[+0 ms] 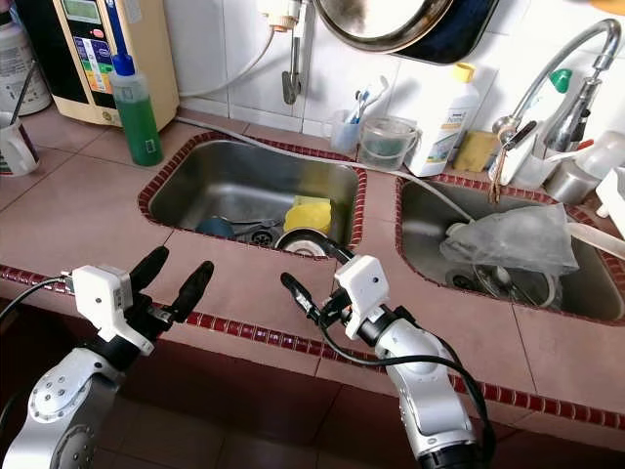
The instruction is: Kitchen organization
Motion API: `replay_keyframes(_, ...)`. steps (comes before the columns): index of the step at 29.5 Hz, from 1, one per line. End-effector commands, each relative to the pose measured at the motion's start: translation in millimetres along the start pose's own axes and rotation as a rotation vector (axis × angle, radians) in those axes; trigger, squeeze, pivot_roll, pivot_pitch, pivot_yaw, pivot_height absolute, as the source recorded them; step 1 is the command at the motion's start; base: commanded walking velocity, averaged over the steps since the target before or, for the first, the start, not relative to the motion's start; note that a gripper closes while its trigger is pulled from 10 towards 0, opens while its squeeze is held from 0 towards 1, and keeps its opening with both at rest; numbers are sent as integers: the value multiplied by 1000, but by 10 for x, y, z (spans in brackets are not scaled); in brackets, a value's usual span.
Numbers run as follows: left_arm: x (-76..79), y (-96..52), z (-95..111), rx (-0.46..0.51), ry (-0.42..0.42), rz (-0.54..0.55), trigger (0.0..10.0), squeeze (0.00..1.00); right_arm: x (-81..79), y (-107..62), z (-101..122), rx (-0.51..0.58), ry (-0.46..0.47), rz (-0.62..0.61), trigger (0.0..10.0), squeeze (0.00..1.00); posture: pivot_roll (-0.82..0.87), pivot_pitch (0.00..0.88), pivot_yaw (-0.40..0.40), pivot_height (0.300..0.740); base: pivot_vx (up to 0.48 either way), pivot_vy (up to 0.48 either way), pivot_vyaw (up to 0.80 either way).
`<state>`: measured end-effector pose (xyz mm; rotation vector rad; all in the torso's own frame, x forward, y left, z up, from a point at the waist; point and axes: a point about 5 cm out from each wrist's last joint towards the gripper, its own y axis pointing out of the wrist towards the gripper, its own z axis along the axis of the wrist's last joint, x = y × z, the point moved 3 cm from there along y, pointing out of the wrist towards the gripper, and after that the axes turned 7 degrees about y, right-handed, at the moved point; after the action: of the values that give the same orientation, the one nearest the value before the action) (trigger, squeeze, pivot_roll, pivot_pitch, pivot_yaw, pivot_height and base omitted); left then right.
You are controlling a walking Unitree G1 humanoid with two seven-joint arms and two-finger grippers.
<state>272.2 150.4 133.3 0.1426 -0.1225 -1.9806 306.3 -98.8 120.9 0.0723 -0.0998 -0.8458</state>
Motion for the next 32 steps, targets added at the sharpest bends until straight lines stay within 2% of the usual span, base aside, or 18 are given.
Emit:
replay_keyframes(1,45,16,21,8,-1,-27,10000,0,39,-3,22,10,-9,-6,10000,0,51,20,-70,740,-289,0,0)
replay_keyframes(19,51,35,31,9,7,-35,10000,0,35,12,17,11,-13,0,10000,0,54,22,-66,740,-291,0,0)
replay_keyframes(24,65,32,11,3,28,-48,10000,0,13,15,-1,6,-9,15,10000,0,55,24,-65,740,0,0,0)
replay_keyframes(26,114,27,-111,-36,79,-84,10000,0,-55,1,-99,-35,12,61,10000,0,58,29,-67,740,0,0,0)
replay_keyframes(28,125,24,-146,-48,94,-92,10000,0,-72,-4,-124,-44,18,71,10000,0,58,30,-67,740,0,0,0)
replay_keyframes(29,153,10,-286,-88,106,-112,10000,0,-139,-21,-238,-86,46,113,10000,0,55,36,-65,740,0,0,0)
replay_keyframes(30,153,10,-286,-88,106,-112,10000,0,-139,-21,-238,-86,46,113,10000,0,55,36,-65,740,0,0,0)
replay_keyframes(32,187,-2,-480,-140,118,-130,10000,0,-188,-46,-413,-143,63,132,10000,0,58,41,-66,740,0,0,0)
